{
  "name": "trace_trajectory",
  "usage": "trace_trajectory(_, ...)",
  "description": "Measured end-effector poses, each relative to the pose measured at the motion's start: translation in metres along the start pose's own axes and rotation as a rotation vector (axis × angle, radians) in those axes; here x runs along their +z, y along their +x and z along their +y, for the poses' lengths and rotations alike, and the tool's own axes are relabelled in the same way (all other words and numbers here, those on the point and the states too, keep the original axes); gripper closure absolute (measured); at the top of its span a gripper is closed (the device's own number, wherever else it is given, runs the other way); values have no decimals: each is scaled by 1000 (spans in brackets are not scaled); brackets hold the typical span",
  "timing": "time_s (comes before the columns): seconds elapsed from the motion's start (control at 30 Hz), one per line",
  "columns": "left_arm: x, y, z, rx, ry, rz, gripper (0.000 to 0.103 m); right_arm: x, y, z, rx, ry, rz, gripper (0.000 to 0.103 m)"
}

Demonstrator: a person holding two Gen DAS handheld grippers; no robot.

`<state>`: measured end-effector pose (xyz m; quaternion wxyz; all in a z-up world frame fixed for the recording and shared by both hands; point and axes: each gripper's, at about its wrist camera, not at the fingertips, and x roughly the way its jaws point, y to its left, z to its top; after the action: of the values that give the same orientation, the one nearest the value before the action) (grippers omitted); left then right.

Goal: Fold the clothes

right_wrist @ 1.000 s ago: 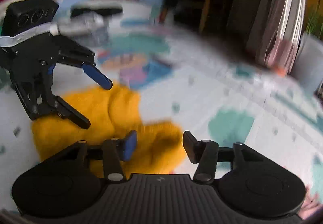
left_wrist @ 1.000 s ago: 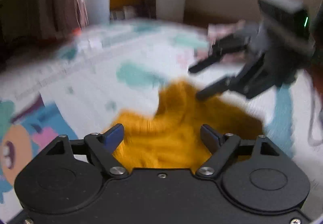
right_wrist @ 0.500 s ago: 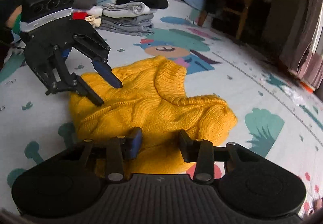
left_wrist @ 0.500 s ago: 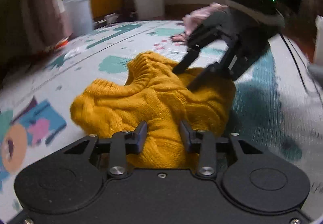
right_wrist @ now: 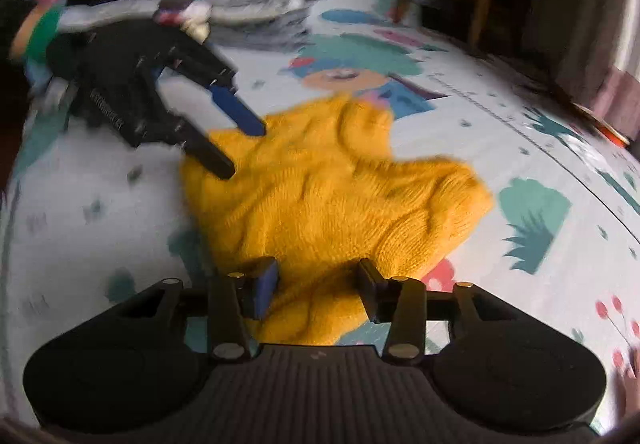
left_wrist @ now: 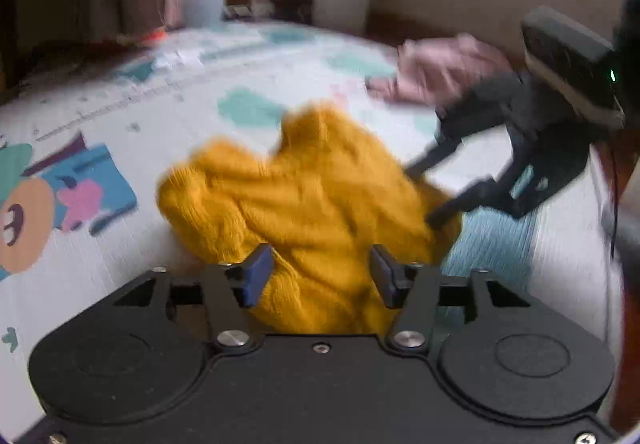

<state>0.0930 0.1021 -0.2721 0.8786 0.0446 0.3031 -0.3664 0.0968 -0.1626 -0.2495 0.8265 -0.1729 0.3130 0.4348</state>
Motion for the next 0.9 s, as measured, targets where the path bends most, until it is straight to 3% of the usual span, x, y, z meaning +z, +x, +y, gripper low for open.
trace_trajectory(0.07,0,-11,13,11,-156,-45,33,7,-16,-10,-5,132,-32,48)
trace_trajectory(0.1,0,-15,20,15,-233,-62,32,8,-19,-19,-17,209,-24,38)
trace_trajectory(0.2,-10,-14,44,32,-501,-66,29,2,-12,-52,-34,473,9,36)
trace_trajectory(0.27,-18,-7,57,29,-662,-54,29,-7,1,-71,10,648,33,36)
trace_trajectory(0.33,-25,3,64,18,-769,-39,29,-13,14,-80,38,730,42,36)
trace_trajectory(0.43,-31,17,67,-4,-843,-10,29,-20,34,-90,58,809,37,34)
trace_trajectory(0.5,-28,27,63,-6,-825,15,29,-27,49,-95,88,870,27,34)
trace_trajectory(0.7,-26,41,46,65,-847,35,28,-37,61,-86,106,986,-31,33)
trace_trajectory(0.77,-30,42,49,19,-909,37,47,-38,63,-88,122,1017,-33,34)
trace_trajectory(0.9,-37,38,49,-39,-1001,97,50,-47,67,-84,221,1153,9,39)
